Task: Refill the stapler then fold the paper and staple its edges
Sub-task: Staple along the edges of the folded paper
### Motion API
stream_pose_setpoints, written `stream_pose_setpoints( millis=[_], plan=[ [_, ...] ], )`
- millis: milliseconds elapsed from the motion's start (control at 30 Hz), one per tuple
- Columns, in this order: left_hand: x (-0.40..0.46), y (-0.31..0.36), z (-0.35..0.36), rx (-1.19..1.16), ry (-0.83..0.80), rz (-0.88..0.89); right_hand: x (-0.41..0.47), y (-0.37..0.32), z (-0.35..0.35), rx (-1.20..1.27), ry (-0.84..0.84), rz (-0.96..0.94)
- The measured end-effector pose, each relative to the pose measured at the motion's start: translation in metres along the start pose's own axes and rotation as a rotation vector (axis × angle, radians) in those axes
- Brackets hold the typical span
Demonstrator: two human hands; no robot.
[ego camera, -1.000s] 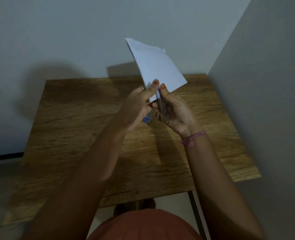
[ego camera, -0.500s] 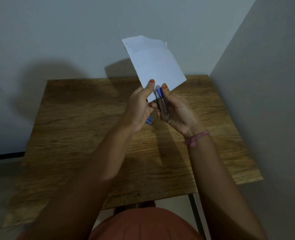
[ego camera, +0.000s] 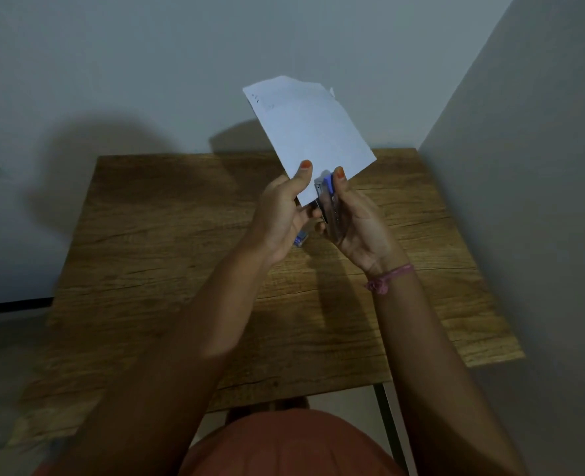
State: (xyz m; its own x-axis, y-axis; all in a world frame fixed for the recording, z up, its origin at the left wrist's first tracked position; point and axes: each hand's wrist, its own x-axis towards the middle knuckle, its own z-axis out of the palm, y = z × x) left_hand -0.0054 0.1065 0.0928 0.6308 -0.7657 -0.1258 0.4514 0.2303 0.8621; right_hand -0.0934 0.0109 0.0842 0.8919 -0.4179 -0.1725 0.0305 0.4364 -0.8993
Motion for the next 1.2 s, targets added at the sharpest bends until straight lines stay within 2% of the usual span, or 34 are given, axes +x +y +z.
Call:
stream_pose_setpoints(
  millis=[333, 433, 533, 633, 1200],
  plan=[
    [0.0, -0.001, -0.002, -0.009, -0.052, 0.013, -0.007, -0.001, 0.009, 0.004, 0.044, 0.004],
    [-0.001, -0.005, -0.003, 0.082, -0.083, 0.052, -0.007, 0.001, 0.012, 0.014, 0.066, -0.018],
    [-0.003, -0.014, -0.001, 0.189, -0.001, 0.101, -0.006, 0.004, 0.016, 0.05, 0.109, -0.03],
    [-0.004, -0.017, 0.0, 0.194, 0.103, 0.111, -0.007, 0.008, 0.019, 0.068, 0.135, -0.039],
    [-0.009, -0.018, 0.004, 0.091, 0.193, 0.189, -0.004, 0.016, 0.036, 0.071, 0.229, -0.105]
  ],
)
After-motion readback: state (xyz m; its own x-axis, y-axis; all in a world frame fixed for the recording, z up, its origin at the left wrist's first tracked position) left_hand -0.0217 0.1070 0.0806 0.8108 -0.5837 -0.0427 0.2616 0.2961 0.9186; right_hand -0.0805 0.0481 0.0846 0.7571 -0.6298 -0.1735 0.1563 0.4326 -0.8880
